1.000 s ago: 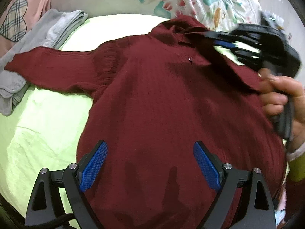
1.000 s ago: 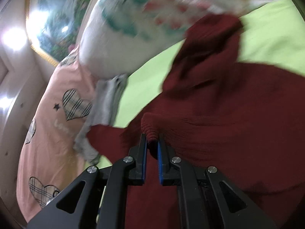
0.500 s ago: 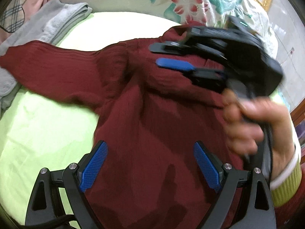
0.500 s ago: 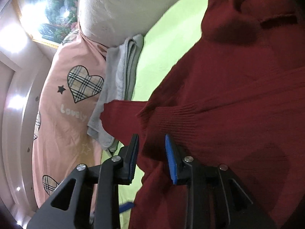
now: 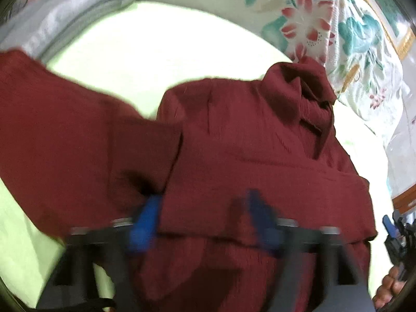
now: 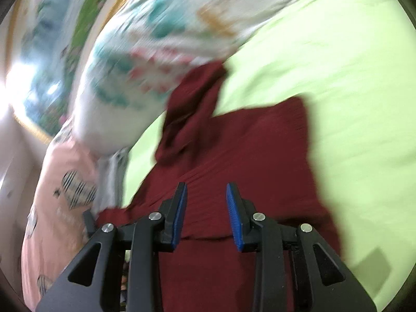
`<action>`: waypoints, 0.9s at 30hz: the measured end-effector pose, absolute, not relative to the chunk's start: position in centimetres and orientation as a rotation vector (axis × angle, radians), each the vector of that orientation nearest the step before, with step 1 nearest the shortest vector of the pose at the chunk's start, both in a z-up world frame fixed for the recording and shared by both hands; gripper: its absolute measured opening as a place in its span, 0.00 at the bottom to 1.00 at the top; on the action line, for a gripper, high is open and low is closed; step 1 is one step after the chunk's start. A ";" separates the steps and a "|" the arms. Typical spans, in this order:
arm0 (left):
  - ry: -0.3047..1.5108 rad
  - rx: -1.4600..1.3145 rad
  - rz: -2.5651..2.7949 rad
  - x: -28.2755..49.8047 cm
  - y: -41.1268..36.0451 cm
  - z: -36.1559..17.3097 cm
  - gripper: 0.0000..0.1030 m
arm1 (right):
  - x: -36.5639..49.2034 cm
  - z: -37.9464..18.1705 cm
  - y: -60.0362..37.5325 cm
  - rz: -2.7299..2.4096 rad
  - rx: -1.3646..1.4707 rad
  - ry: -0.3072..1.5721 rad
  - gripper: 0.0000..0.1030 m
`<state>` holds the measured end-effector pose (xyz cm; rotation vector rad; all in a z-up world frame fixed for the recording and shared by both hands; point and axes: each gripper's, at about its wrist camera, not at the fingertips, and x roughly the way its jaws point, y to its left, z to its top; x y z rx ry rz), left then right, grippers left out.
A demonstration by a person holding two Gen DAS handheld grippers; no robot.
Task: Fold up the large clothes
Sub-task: 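Carry the sleeve across the sweater body and release it with the right gripper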
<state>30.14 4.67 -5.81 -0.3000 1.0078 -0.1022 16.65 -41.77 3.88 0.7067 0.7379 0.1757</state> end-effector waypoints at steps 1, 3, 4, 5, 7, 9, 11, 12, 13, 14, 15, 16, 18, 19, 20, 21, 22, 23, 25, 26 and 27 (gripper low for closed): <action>1.008 -0.303 -0.113 30.4 4.6 -5.5 0.07 | 16.6 3.9 -43.1 0.140 0.713 0.738 0.31; 0.951 -0.331 -0.143 29.4 5.3 -4.3 0.07 | 16.9 3.9 -44.9 0.087 0.714 0.744 0.32; 0.925 -0.308 -0.133 29.0 5.4 -3.9 0.06 | 17.2 3.9 -45.8 0.066 0.704 0.746 0.32; 0.913 -0.283 -0.108 28.5 5.7 -3.9 0.06 | 17.6 3.8 -46.4 0.056 0.693 0.754 0.32; 0.925 -0.284 -0.075 28.0 6.8 -4.7 0.06 | 19.3 3.5 -46.7 0.036 0.671 0.785 0.40; 0.949 -0.328 -0.083 27.9 8.0 -5.6 0.06 | 21.0 2.8 -46.4 0.043 0.650 0.821 0.49; 0.948 -0.335 -0.093 27.8 8.0 -5.5 0.06 | 23.0 1.9 -45.5 0.062 0.610 0.868 0.49; 0.940 -0.320 -0.094 27.7 7.8 -5.2 0.06 | 23.8 1.2 -45.1 0.067 0.590 0.896 0.49; 0.936 -0.312 -0.093 27.7 7.5 -5.0 0.06 | 24.5 0.5 -44.9 0.071 0.574 0.924 0.49; 0.930 -0.307 -0.092 27.5 7.5 -4.8 0.06 | 24.9 -0.1 -44.9 0.074 0.569 0.940 0.49; 0.932 -0.309 -0.090 27.6 7.5 -4.8 0.06 | 25.2 -0.4 -45.0 0.079 0.571 0.941 0.45; 0.934 -0.312 -0.087 27.4 7.7 -4.7 0.06 | 25.5 -0.3 -45.1 0.076 0.562 0.936 0.34; 0.942 -0.327 -0.099 27.2 7.9 -4.6 0.06 | 25.7 0.5 -45.9 0.072 0.561 0.926 0.07; 0.941 -0.334 -0.115 26.9 7.8 -4.4 0.06 | 25.5 1.1 -46.1 0.071 0.550 0.908 0.07; 0.935 -0.331 -0.142 26.7 7.2 -4.1 0.06 | 25.3 1.9 -46.4 0.052 0.514 0.895 0.06; 0.931 -0.314 -0.155 26.5 6.7 -3.9 0.06 | 25.3 2.3 -46.5 0.036 0.488 0.889 0.06; 0.932 -0.287 -0.159 26.4 6.0 -4.0 0.06 | 25.4 2.3 -46.7 0.024 0.468 0.900 0.06; 0.935 -0.257 -0.152 26.5 5.3 -4.2 0.06 | 25.8 1.9 -46.7 0.021 0.453 0.935 0.07; 0.962 -0.229 -0.132 26.8 4.8 -5.2 0.07 | 25.9 1.1 -46.6 -0.034 0.405 0.984 0.10; 0.968 -0.230 -0.131 26.8 4.8 -5.4 0.07 | 25.5 1.4 -46.5 -0.064 0.381 0.979 0.12; 0.968 -0.229 -0.133 26.7 5.0 -5.6 0.07 | 24.8 1.9 -46.3 -0.086 0.359 0.959 0.13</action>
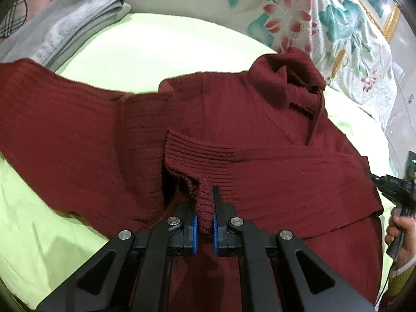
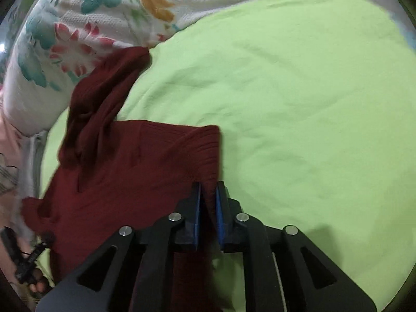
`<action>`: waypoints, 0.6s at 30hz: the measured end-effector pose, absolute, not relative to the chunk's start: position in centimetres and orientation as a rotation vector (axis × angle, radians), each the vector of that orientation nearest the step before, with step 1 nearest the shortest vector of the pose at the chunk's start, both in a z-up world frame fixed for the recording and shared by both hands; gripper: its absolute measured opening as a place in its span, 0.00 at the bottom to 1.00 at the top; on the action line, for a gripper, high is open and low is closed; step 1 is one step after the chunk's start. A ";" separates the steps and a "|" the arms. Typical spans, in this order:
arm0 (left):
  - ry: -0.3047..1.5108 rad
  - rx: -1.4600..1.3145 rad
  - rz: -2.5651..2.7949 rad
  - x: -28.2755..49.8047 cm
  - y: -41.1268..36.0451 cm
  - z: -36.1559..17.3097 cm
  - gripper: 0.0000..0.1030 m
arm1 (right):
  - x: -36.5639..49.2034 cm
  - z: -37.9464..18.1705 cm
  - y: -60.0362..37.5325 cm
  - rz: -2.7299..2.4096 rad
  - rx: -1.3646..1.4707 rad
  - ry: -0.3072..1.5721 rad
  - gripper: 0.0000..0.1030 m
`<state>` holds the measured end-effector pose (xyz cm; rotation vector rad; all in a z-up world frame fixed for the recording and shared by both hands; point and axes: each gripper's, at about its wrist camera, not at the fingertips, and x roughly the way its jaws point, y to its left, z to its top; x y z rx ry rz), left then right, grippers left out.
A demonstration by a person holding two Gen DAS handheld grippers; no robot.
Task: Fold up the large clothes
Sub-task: 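Carry the sleeve across the sweater body and release it with the right gripper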
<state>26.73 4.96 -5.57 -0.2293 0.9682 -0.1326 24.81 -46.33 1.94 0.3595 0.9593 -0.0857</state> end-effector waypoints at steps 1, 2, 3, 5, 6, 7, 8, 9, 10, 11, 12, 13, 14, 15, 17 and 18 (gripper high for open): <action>0.965 -0.227 -0.136 26.6 5.0 -5.6 0.07 | 23.7 2.8 -45.7 -0.101 0.340 0.922 0.13; 0.961 -0.225 -0.141 26.5 5.1 -5.5 0.07 | 22.5 3.8 -44.6 -0.086 0.329 0.879 0.13; 0.959 -0.223 -0.145 26.4 5.1 -5.4 0.08 | 21.7 4.4 -43.8 -0.051 0.326 0.854 0.12; 0.962 -0.223 -0.144 26.4 5.1 -5.4 0.09 | 20.3 4.5 -41.5 0.071 0.314 0.847 0.17; 0.963 -0.228 -0.144 26.3 5.2 -5.3 0.09 | 20.1 3.9 -40.8 0.090 0.297 0.884 0.19; 0.964 -0.234 -0.141 26.1 5.5 -5.3 0.12 | 20.0 2.8 -40.3 0.065 0.257 0.939 0.19; 0.963 -0.235 -0.134 25.9 5.8 -5.1 0.15 | 19.8 1.8 -40.4 0.017 0.215 0.978 0.19; 0.963 -0.237 -0.123 25.4 6.3 -5.0 0.16 | 19.5 1.0 -40.8 -0.017 0.204 0.993 0.18; 0.964 -0.245 -0.121 25.0 6.9 -4.9 0.17 | 18.6 1.0 -41.5 -0.012 0.257 0.968 0.18; 0.959 -0.263 -0.119 24.3 7.8 -4.7 0.18 | 18.0 1.4 -42.2 -0.022 0.301 0.958 0.18; 0.950 -0.281 -0.109 23.6 9.0 -4.4 0.20 | 17.4 2.0 -42.4 -0.030 0.319 0.945 0.19; 0.941 -0.295 -0.088 23.0 10.3 -4.1 0.25 | 16.6 2.9 -42.5 -0.018 0.336 0.912 0.20; 0.929 -0.308 -0.057 22.4 11.7 -3.8 0.28 | 15.8 3.7 -42.3 0.004 0.348 0.878 0.27; 0.916 -0.322 -0.024 21.9 13.3 -3.4 0.30 | 15.0 4.2 -41.8 0.023 0.351 0.858 0.36; 0.888 -0.351 0.052 21.3 16.8 -2.6 0.36 | 14.0 4.9 -40.3 0.096 0.367 0.833 0.44; 0.879 -0.360 0.082 21.3 18.1 -2.2 0.39 | 13.5 5.0 -39.5 0.137 0.380 0.832 0.44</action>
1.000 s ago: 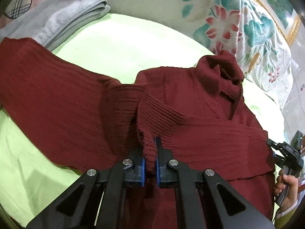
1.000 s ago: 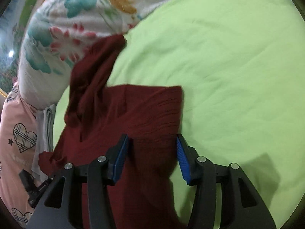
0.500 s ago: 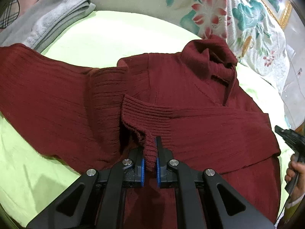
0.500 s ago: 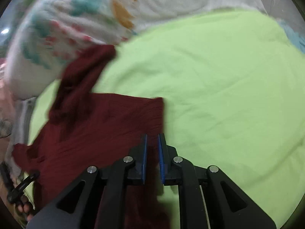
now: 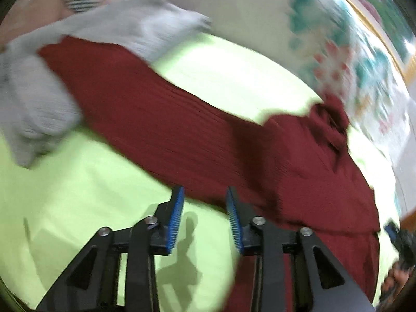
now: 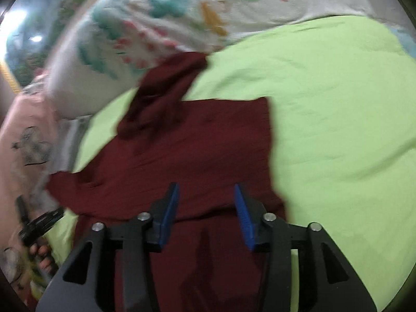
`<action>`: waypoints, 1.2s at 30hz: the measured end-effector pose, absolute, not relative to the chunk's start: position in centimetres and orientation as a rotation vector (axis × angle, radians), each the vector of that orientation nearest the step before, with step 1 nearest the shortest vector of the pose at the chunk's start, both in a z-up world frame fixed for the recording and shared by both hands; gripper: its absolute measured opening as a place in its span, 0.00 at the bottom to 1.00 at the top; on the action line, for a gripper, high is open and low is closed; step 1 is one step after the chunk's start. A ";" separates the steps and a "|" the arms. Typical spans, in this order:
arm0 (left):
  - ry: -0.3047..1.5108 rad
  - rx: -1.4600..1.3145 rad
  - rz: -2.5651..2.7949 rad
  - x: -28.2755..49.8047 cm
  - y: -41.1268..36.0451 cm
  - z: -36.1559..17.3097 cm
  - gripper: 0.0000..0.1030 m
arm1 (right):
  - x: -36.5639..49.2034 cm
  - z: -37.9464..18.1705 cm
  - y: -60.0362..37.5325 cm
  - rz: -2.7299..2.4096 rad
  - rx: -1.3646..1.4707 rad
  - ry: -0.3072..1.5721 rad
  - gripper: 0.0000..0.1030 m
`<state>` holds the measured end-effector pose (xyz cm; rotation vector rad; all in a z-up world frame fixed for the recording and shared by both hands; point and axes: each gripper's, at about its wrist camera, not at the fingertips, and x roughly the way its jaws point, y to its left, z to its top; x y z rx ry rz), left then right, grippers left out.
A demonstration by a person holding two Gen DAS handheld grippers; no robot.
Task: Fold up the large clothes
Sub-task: 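Carry the sleeve across the sweater body and release it with the right gripper, then grasp the other sleeve with the left gripper and fold it across the body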
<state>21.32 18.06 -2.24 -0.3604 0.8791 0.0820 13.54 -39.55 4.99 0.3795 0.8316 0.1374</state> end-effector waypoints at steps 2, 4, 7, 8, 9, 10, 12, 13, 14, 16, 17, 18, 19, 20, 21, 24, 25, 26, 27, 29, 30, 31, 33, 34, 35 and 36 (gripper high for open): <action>0.858 -0.380 0.165 21.4 21.4 -1.4 0.45 | 13.4 4.7 -38.2 0.168 0.384 0.843 0.44; 0.823 -0.400 0.241 21.8 24.7 -0.4 0.51 | 13.4 4.1 -36.7 0.210 0.380 0.864 0.44; 0.792 -0.441 0.313 23.1 28.5 0.6 0.54 | 13.7 3.1 -34.4 0.242 0.382 0.893 0.44; 0.777 -0.457 0.338 23.6 29.8 0.9 0.55 | 13.6 2.8 -34.0 0.256 0.383 0.904 0.44; 0.761 -0.468 0.370 24.2 31.0 1.2 0.56 | 13.4 2.5 -33.6 0.261 0.382 0.914 0.44; 0.749 -0.479 0.405 25.0 32.3 1.3 0.58 | 13.5 2.3 -33.0 0.262 0.377 0.925 0.44; 0.752 -0.529 0.426 26.4 34.8 1.0 0.58 | 13.6 1.9 -32.2 0.271 0.374 0.944 0.44; 0.764 -0.565 0.418 27.2 35.7 0.6 0.58 | 13.7 1.8 -31.8 0.278 0.376 0.955 0.44; 0.775 -0.604 0.412 28.1 36.9 0.1 0.58 | 13.8 1.6 -31.5 0.280 0.375 0.959 0.44; 0.774 -0.632 0.396 28.9 38.4 -0.2 0.58 | 13.8 1.4 -31.0 0.284 0.369 0.967 0.44; 0.772 -0.640 0.388 29.2 38.6 -0.4 0.58 | 13.8 1.3 -31.0 0.283 0.367 0.974 0.44; 0.765 -0.649 0.378 29.5 39.0 -0.4 0.57 | 13.7 1.2 -31.0 0.282 0.367 0.978 0.44; 0.758 -0.659 0.375 29.7 39.1 -0.5 0.50 | 13.7 1.0 -31.0 0.281 0.372 0.984 0.44; 0.744 -0.665 0.370 29.7 39.3 -0.4 0.22 | 13.6 0.8 -31.1 0.281 0.376 0.991 0.44; 0.741 -0.673 0.347 29.7 39.3 -0.5 0.07 | 13.5 0.7 -31.1 0.280 0.378 0.994 0.44; 0.713 -0.661 0.325 29.1 38.5 0.2 0.04 | 13.0 0.7 -31.1 0.285 0.385 0.994 0.44; 0.699 -0.646 0.313 28.6 37.8 0.7 0.04 | 13.0 0.7 -31.0 0.287 0.387 0.992 0.44; 0.684 -0.632 0.295 28.1 36.9 1.2 0.04 | 12.8 0.8 -31.0 0.290 0.388 0.989 0.44; 0.668 -0.614 0.268 27.6 35.7 2.0 0.04 | 12.7 1.0 -31.0 0.293 0.391 0.985 0.44; 0.640 -0.559 0.218 26.5 32.6 3.3 0.04 | 12.4 1.3 -31.1 0.299 0.402 0.976 0.44; 0.629 -0.524 0.180 26.0 30.4 4.0 0.04 | 12.3 1.4 -31.2 0.298 0.405 0.972 0.44; 0.619 -0.501 0.138 25.7 28.4 4.5 0.04 | 12.1 1.6 -31.4 0.295 0.406 0.964 0.44; 0.611 -0.458 0.055 25.1 23.9 5.4 0.04 | 11.7 1.9 -31.8 0.292 0.417 0.953 0.44; 0.610 -0.442 0.017 24.9 21.8 5.7 0.04 | 11.5 2.1 -32.1 0.290 0.425 0.946 0.44; 0.613 -0.425 -0.023 24.8 19.5 5.8 0.04 | 11.3 2.3 -32.5 0.285 0.431 0.939 0.44; 0.618 -0.403 -0.064 24.7 16.8 5.9 0.04 | 11.1 2.4 -32.8 0.281 0.436 0.934 0.44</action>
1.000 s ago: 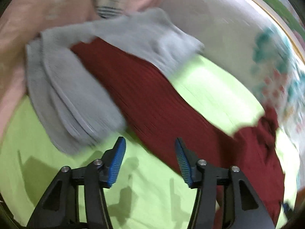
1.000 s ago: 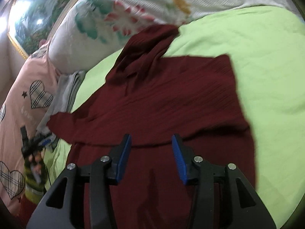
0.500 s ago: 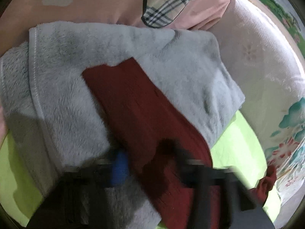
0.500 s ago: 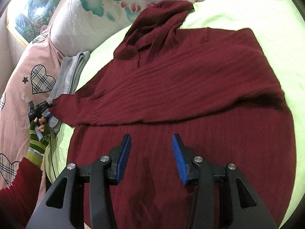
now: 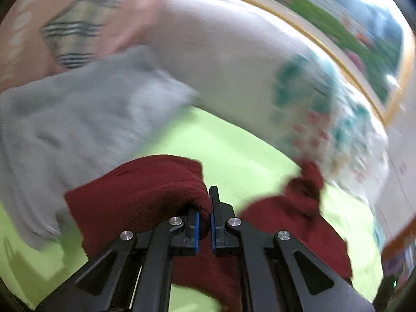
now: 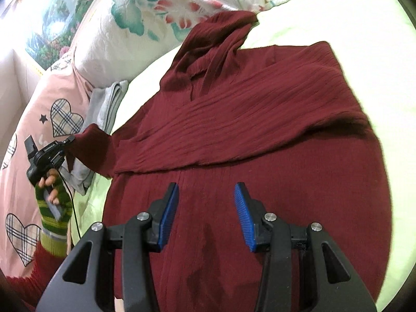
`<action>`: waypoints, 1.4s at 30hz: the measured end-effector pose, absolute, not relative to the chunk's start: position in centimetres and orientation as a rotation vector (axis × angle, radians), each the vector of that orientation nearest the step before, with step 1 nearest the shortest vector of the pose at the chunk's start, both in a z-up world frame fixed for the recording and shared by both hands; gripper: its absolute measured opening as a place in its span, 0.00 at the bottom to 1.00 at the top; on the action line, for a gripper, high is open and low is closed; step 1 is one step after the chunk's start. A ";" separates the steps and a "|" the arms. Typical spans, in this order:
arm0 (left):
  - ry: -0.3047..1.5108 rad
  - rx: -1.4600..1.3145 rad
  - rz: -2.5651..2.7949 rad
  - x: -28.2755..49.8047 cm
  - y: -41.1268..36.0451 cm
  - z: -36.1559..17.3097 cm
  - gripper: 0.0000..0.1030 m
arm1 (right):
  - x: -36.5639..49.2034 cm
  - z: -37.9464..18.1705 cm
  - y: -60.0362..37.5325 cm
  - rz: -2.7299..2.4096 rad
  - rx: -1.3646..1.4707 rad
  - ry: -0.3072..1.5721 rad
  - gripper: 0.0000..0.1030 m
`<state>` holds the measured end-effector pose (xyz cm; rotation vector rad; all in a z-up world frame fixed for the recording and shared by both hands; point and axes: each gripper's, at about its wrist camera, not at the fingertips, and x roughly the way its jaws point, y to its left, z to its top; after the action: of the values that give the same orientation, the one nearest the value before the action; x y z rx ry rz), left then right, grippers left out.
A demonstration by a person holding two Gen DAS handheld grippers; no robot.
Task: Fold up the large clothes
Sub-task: 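Grasp the other sleeve with the left gripper and fold it across the body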
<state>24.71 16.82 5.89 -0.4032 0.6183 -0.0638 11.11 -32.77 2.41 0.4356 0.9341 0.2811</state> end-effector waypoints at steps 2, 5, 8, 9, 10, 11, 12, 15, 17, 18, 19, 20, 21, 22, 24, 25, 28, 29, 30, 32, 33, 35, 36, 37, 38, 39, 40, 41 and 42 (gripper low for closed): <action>0.627 -0.363 -0.132 24.7 12.3 6.0 0.04 | 10.6 2.8 -33.6 0.269 0.447 0.921 0.44; 0.629 -0.310 -0.252 24.0 4.9 6.0 0.04 | 9.8 3.2 -35.0 0.242 0.460 0.904 0.44; 0.663 -0.238 -0.348 24.4 -2.3 4.9 0.04 | 9.0 3.1 -36.8 0.201 0.489 0.891 0.44; 0.681 -0.214 -0.373 24.7 -4.7 4.1 0.04 | 8.6 3.0 -37.5 0.184 0.505 0.889 0.44; 0.695 -0.197 -0.387 24.9 -6.5 3.5 0.04 | 8.4 2.9 -38.0 0.173 0.519 0.888 0.44; 0.719 -0.175 -0.411 25.3 -8.9 2.5 0.04 | 8.3 2.8 -38.6 0.159 0.531 0.885 0.44; 0.736 -0.162 -0.426 25.5 -10.3 1.7 0.04 | 8.0 2.8 -39.4 0.141 0.541 0.883 0.44; 0.787 -0.095 -0.438 26.2 -14.5 -1.0 0.04 | 7.5 2.9 -40.9 0.099 0.554 0.870 0.44; 0.823 -0.069 -0.448 26.6 -16.2 -2.7 0.06 | 7.4 3.0 -41.6 0.082 0.562 0.861 0.44; 0.846 -0.057 -0.460 26.8 -16.8 -3.5 0.07 | 7.3 3.0 -41.9 0.075 0.565 0.860 0.44; 0.877 -0.044 -0.468 27.0 -17.2 -4.4 0.09 | 7.4 3.1 -42.0 0.067 0.568 0.858 0.44; 0.903 -0.032 -0.466 26.9 -17.3 -5.0 0.13 | 7.5 3.1 -42.1 0.064 0.570 0.856 0.44; 0.923 -0.028 -0.468 26.8 -17.1 -5.5 0.17 | 7.6 3.2 -42.2 0.063 0.573 0.854 0.45; 0.939 -0.028 -0.474 26.6 -17.1 -5.7 0.29 | 7.8 3.3 -42.1 0.066 0.574 0.851 0.46; 0.947 -0.021 -0.467 25.0 -16.0 -5.6 0.50 | 8.5 3.5 -41.6 0.082 0.564 0.845 0.53; 0.938 -0.020 -0.457 24.1 -15.1 -5.3 0.56 | 8.8 3.7 -41.0 0.097 0.553 0.841 0.53; 0.934 -0.060 -0.430 21.4 -11.0 -4.8 0.58 | 10.1 4.2 -39.1 0.144 0.497 0.838 0.54; 0.944 -0.087 -0.403 20.5 -9.1 -5.0 0.58 | 10.8 4.3 -38.3 0.162 0.471 0.841 0.54; 0.947 -0.105 -0.379 20.0 -7.7 -4.9 0.58 | 11.5 4.4 -37.2 0.183 0.442 0.847 0.54; 0.941 -0.136 -0.285 18.9 -4.1 -5.0 0.58 | 12.8 4.5 -35.4 0.221 0.380 0.858 0.54; 0.935 -0.151 -0.222 18.7 -2.2 -4.9 0.58 | 13.6 4.6 -34.0 0.246 0.324 0.856 0.55; 0.927 -0.198 -0.111 18.4 1.5 -5.2 0.58 | 14.9 4.6 -31.7 0.278 0.225 0.849 0.60; 0.919 -0.233 -0.071 18.4 3.4 -5.3 0.57 | 15.6 4.6 -30.3 0.291 0.164 0.843 0.62; 0.909 -0.265 -0.048 18.5 4.8 -5.5 0.57 | 16.1 4.5 -29.3 0.297 0.120 0.840 0.63; 0.905 -0.286 -0.001 18.8 6.2 -5.7 0.57 | 16.8 4.4 -27.9 0.311 0.058 0.837 0.63; 0.911 -0.287 0.026 19.1 6.8 -6.0 0.57 | 17.3 4.2 -26.9 0.324 0.013 0.832 0.63; 0.920 -0.292 0.043 19.5 7.4 -6.2 0.57 | 18.0 3.9 -25.5 0.337 -0.051 0.822 0.63; 0.923 -0.303 0.047 19.8 7.8 -6.4 0.57 | 18.6 3.6 -24.3 0.346 -0.109 0.813 0.63; 0.922 -0.313 0.044 20.2 8.0 -6.6 0.57 | 19.2 3.1 -23.1 0.352 -0.166 0.807 0.63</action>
<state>20.16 8.04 -6.58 -0.3130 0.9216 0.0444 19.24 -23.14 3.11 -0.1658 0.8067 0.3523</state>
